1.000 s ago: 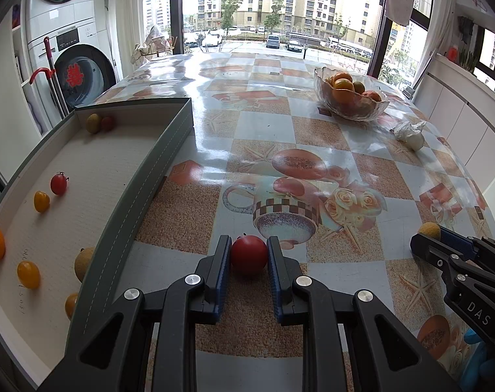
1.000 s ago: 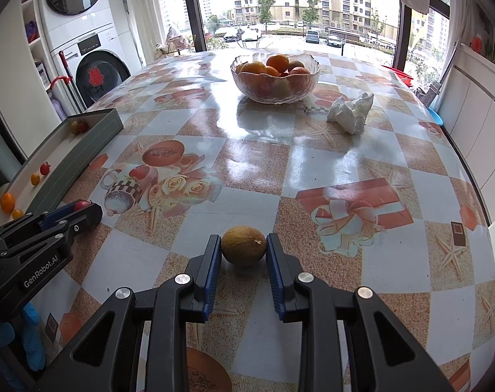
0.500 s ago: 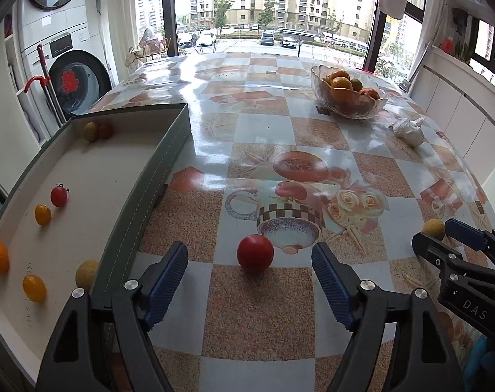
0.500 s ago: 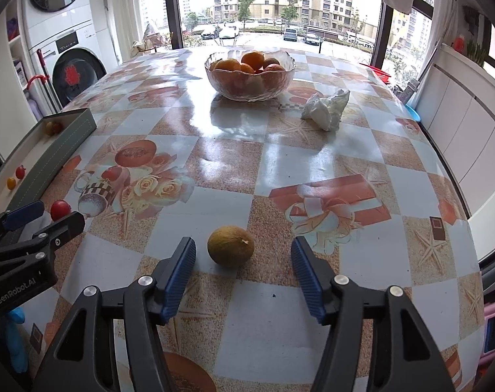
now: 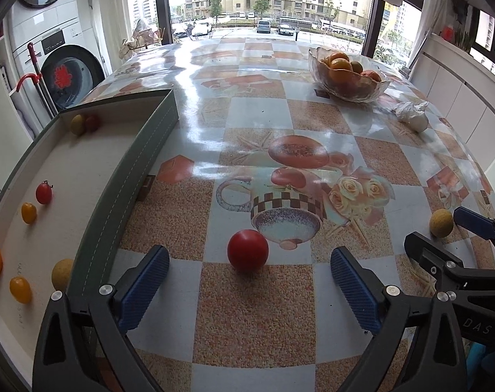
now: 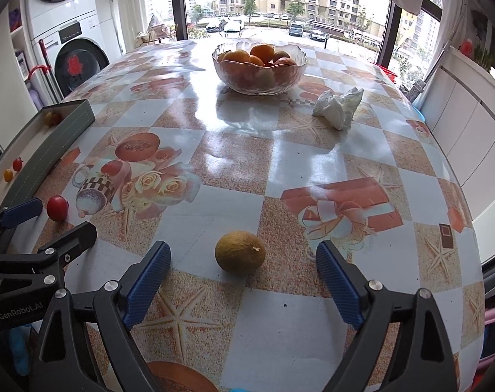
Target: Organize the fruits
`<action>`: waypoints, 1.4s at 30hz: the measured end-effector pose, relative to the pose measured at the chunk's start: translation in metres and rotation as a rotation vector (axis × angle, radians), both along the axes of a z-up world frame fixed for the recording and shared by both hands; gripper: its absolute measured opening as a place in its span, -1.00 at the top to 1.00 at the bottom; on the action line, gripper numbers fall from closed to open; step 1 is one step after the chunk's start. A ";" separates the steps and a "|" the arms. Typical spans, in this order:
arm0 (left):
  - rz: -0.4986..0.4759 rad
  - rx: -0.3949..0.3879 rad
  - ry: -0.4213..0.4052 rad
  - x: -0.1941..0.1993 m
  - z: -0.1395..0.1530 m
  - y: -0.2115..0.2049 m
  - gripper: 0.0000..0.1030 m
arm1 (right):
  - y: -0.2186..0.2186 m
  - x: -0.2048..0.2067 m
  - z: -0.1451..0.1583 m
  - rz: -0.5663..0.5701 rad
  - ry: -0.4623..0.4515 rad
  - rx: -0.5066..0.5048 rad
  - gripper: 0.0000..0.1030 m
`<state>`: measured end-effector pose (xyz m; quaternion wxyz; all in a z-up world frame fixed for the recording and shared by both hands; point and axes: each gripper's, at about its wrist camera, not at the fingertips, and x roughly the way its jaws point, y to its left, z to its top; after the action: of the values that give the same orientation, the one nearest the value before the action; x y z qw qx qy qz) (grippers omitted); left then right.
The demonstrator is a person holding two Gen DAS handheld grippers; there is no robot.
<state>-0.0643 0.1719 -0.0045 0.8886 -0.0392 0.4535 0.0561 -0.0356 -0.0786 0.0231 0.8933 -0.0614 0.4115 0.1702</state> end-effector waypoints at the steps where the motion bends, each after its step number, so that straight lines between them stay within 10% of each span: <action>1: 0.000 0.000 0.000 0.000 0.000 0.000 -0.94 | 0.000 0.000 0.000 -0.002 0.001 0.000 -0.80; 42: 0.001 -0.001 0.000 0.000 0.000 0.000 -0.95 | -0.001 0.002 -0.001 -0.017 0.007 -0.002 -0.88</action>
<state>-0.0647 0.1723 -0.0048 0.8886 -0.0397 0.4535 0.0562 -0.0341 -0.0801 0.0222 0.8931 -0.0583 0.4154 0.1626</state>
